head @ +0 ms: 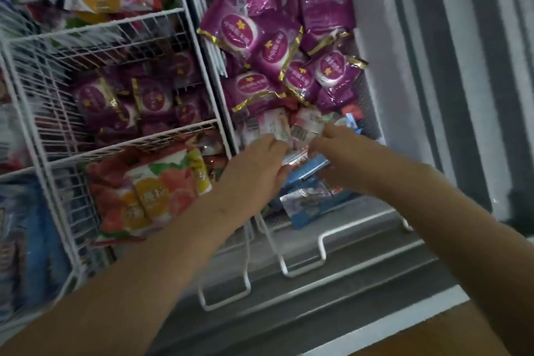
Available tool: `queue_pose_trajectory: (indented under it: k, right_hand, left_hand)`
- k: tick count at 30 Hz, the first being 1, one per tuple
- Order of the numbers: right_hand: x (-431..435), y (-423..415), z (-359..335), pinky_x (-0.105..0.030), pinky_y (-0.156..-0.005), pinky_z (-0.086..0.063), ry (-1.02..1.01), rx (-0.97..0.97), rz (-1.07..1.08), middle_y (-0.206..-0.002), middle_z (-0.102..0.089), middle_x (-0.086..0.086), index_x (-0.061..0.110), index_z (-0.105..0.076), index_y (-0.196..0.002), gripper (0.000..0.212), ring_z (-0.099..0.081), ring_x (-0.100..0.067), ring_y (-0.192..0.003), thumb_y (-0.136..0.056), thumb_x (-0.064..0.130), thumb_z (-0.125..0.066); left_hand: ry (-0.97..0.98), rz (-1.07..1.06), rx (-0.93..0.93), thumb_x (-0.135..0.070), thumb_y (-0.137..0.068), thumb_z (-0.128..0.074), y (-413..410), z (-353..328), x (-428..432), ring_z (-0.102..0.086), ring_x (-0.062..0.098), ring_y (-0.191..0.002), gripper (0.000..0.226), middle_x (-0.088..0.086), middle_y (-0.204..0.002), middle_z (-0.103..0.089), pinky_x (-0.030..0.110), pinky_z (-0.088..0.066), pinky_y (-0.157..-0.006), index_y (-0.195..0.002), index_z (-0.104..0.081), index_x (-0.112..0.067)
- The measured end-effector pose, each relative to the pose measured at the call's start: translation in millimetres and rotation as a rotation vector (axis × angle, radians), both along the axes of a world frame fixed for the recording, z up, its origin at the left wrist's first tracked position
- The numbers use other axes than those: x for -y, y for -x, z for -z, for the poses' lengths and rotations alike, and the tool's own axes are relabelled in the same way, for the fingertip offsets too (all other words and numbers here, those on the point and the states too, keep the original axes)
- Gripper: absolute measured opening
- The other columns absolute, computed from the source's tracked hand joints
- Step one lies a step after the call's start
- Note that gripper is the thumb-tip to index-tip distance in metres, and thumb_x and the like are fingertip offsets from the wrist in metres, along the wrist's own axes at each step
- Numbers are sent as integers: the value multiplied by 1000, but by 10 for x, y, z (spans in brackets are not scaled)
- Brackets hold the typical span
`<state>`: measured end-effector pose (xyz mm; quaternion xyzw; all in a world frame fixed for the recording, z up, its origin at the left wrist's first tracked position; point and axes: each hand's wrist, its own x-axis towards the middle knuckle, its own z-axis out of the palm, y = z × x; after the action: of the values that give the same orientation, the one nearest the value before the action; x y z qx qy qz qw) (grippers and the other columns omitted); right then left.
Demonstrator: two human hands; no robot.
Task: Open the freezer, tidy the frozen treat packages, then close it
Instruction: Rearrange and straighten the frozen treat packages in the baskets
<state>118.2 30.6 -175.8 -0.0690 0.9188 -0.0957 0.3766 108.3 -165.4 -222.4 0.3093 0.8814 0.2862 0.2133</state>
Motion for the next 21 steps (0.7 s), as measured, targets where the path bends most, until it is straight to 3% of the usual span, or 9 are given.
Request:
queue_pose_trajectory:
  k: [3, 7, 11, 14, 16, 19, 21]
  right_hand:
    - [-205, -133, 60, -43, -94, -44, -100, 105, -178, -126, -44, -7, 24, -48, -132, 56, -40, -29, -120, -81, 28, -71]
    - [-300, -303, 198, -49, -101, -35, -203, 40, -336, -139, -37, -10, 23, -39, -139, 62, -34, -29, -130, -84, 20, -67]
    - [-366, -300, 280, -53, -105, -35, -163, -72, -344, -129, -42, -9, 20, -44, -133, 59, -42, -29, -122, -80, 13, -66]
    - [-444, -303, 326, -41, -94, -41, -103, -192, -260, -115, -47, -6, 19, -48, -120, 47, -49, -26, -105, -77, 10, -64]
    - [-482, -325, 351, -34, -86, -40, -96, -252, -228, -110, -48, -3, 21, -49, -115, 44, -50, -23, -99, -76, 9, -65]
    - [-514, -365, 397, -42, -97, -40, -113, -281, -259, -113, -50, -3, 21, -51, -114, 44, -47, -25, -109, -74, 12, -68]
    - [-527, -351, 392, -46, -98, -41, -119, -273, -279, -115, -51, -4, 22, -53, -115, 47, -45, -26, -113, -73, 18, -73]
  left_hand:
    - [153, 104, 38, -26, -94, -57, -58, 140, -351, -49, 29, -103, 39, 10, -116, -48, 41, -45, -77, -128, -48, -11]
    - [278, 132, 11, -35, -87, -64, -90, 288, -545, -44, 28, -111, 51, 8, -123, -44, 42, -42, -84, -128, -42, -15]
    - [238, 61, -40, -39, -85, -67, -64, 343, -578, -45, 26, -105, 48, 8, -113, -43, 42, -46, -81, -119, -44, -15]
    - [54, -156, 92, -39, -95, -56, 3, 388, -532, -49, 25, -92, 35, 9, -107, -48, 39, -47, -77, -114, -50, -10]
    - [73, -145, 114, -38, -97, -53, 43, 430, -494, -51, 24, -86, 34, 9, -103, -51, 36, -46, -73, -113, -53, -8]
    - [132, -55, 113, -39, -94, -58, 104, 470, -480, -53, 19, -81, 34, 5, -98, -56, 35, -48, -69, -109, -54, -10]
    - [163, -54, 137, -40, -92, -61, 171, 470, -525, -49, 14, -72, 28, 2, -90, -55, 31, -41, -59, -97, -51, -14]
